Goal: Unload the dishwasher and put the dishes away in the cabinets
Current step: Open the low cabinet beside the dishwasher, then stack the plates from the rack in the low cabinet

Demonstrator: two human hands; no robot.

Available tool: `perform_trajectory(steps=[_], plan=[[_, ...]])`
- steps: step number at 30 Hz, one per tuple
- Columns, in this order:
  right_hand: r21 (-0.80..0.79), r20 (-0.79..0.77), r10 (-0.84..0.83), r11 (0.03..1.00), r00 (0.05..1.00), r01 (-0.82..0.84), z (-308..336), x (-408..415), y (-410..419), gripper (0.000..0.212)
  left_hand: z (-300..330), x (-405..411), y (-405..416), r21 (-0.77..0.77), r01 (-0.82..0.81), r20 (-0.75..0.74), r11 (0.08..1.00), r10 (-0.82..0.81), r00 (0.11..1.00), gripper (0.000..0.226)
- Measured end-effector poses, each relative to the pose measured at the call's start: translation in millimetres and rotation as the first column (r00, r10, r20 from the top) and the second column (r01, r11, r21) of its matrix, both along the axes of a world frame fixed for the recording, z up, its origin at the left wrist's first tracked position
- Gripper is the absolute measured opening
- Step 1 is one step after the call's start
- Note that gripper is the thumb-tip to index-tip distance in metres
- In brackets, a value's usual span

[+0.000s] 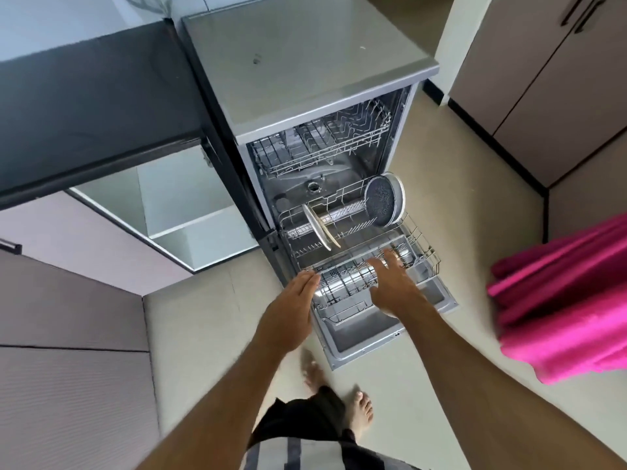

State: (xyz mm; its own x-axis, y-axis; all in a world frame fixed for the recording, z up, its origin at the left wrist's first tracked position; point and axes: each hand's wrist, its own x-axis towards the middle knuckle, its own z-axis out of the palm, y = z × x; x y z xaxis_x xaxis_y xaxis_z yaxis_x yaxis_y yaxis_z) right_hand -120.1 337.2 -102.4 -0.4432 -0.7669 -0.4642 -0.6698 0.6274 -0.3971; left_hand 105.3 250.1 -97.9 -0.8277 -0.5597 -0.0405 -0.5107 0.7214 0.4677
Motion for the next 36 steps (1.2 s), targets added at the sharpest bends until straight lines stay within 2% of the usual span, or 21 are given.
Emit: perform_trajectory(steps=[11, 17, 22, 29, 36], plan=[[0.024, 0.019, 0.036, 0.999, 0.999, -0.037, -11, -40, -55, 0.077, -20, -64, -43, 0.165, -0.195, -0.014, 0.967, 0.2, 0.98, 0.066], [0.059, 0.057, 0.057, 0.996, 0.997, -0.06, -42, -62, -92, 0.079, -48, -92, -60, 0.252, -0.315, 0.058, 0.915, 0.31, 0.949, 0.072], [0.051, 0.105, 0.068, 0.996, 0.992, -0.074, -76, -89, -127, 0.078, -90, -124, -83, 0.324, -0.448, 0.104, 0.833, 0.439, 0.892, 0.063], [0.083, 0.155, 0.171, 0.979, 0.973, -0.185, -141, -123, -160, 0.083, -152, -161, -96, 0.389, -0.638, 0.173, 0.664, 0.628, 0.759, 0.06], [0.051, 0.176, 0.236, 0.967, 0.956, -0.248, -194, -152, -195, 0.079, -199, -194, -116, 0.432, -0.709, 0.213, 0.557, 0.701, 0.68, 0.06]])
